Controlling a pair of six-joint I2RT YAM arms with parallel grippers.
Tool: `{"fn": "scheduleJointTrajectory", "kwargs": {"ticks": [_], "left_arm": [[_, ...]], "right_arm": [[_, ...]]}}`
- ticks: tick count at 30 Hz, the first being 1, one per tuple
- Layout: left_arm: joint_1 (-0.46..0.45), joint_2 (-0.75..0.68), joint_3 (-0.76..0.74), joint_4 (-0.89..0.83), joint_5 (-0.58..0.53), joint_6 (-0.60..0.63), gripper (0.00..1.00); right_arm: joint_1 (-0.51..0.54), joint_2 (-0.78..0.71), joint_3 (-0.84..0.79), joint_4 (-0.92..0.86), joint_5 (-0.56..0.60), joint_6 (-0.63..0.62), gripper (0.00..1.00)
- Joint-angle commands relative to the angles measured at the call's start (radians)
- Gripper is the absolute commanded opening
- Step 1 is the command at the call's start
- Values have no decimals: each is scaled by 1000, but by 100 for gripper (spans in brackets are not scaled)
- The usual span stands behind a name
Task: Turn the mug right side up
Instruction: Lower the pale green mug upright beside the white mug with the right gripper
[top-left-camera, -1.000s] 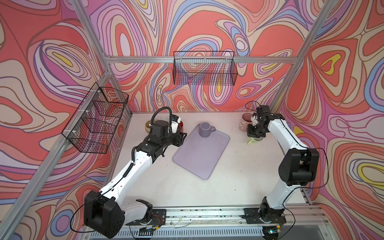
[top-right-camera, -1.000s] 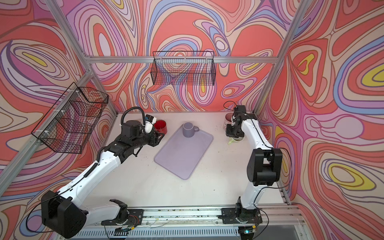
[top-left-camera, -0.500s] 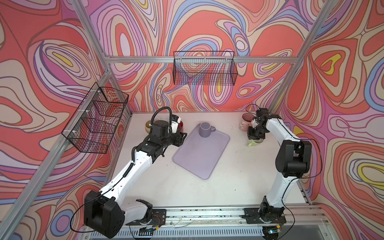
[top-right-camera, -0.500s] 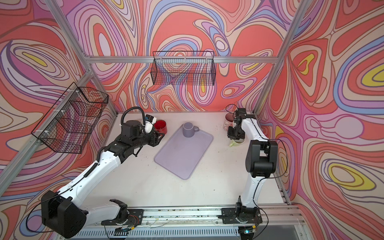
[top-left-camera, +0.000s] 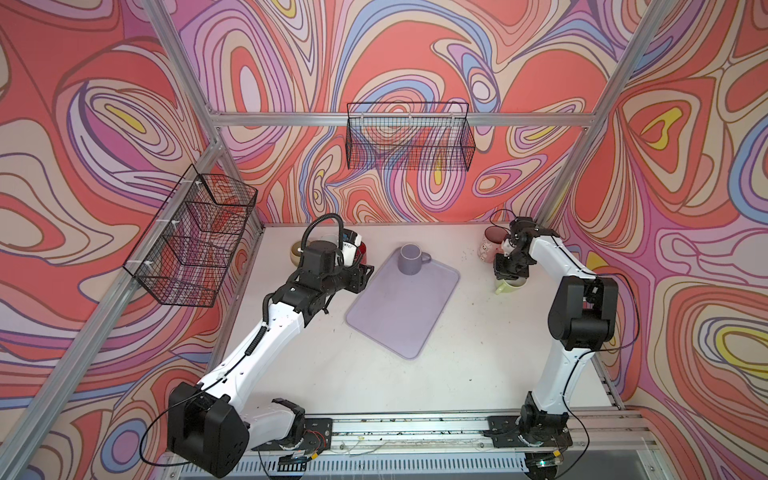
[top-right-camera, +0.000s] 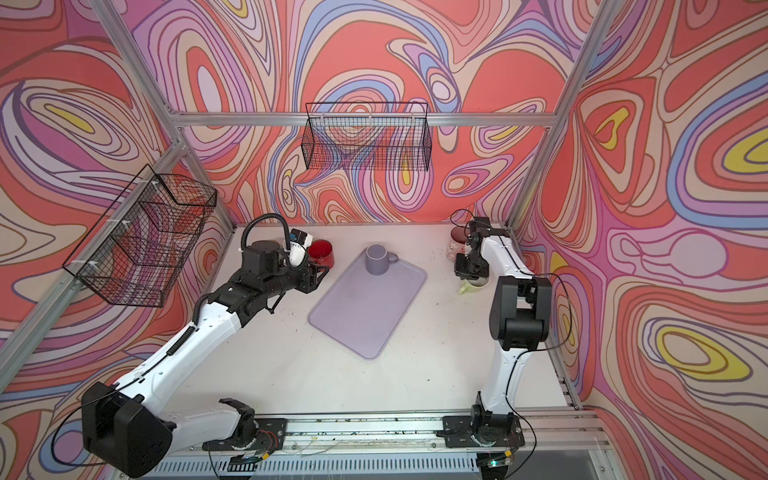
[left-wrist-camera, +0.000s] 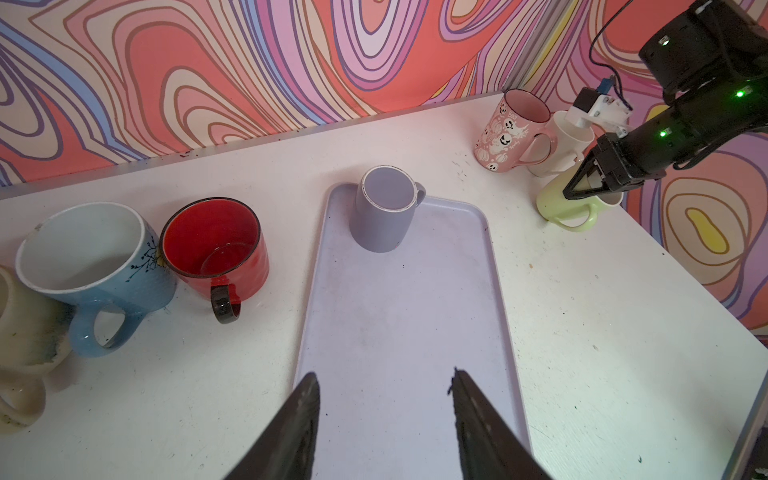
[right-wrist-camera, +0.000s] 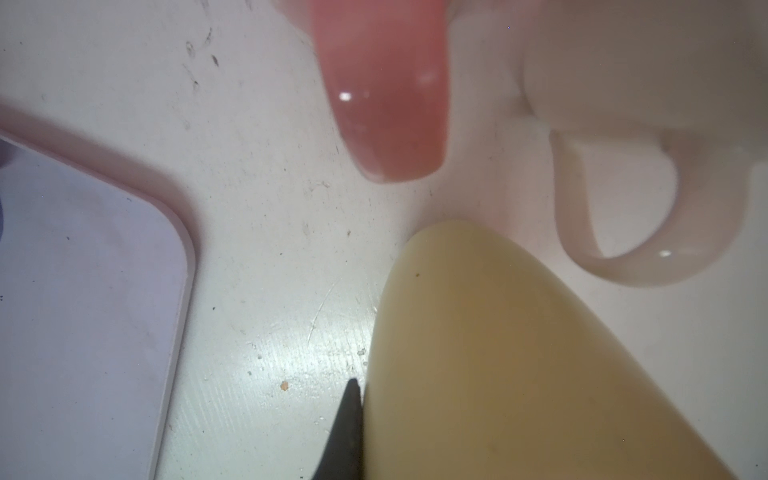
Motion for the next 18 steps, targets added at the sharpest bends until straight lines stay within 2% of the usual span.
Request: {"fn": "scheduleJointTrajectory", "kwargs": {"ticks": [1,10,18], "left_arm": [[5,-21,-14,5,12,12,54],[5,-18,-13,2,18,13,54],[5,-10,-11,2,25,11,54]], "right_arm": [[-1,23,40,16,29,-16,0],[-2,31,38,18,13,-26,2],[-1,8,16,36,21,-28,16]]}}
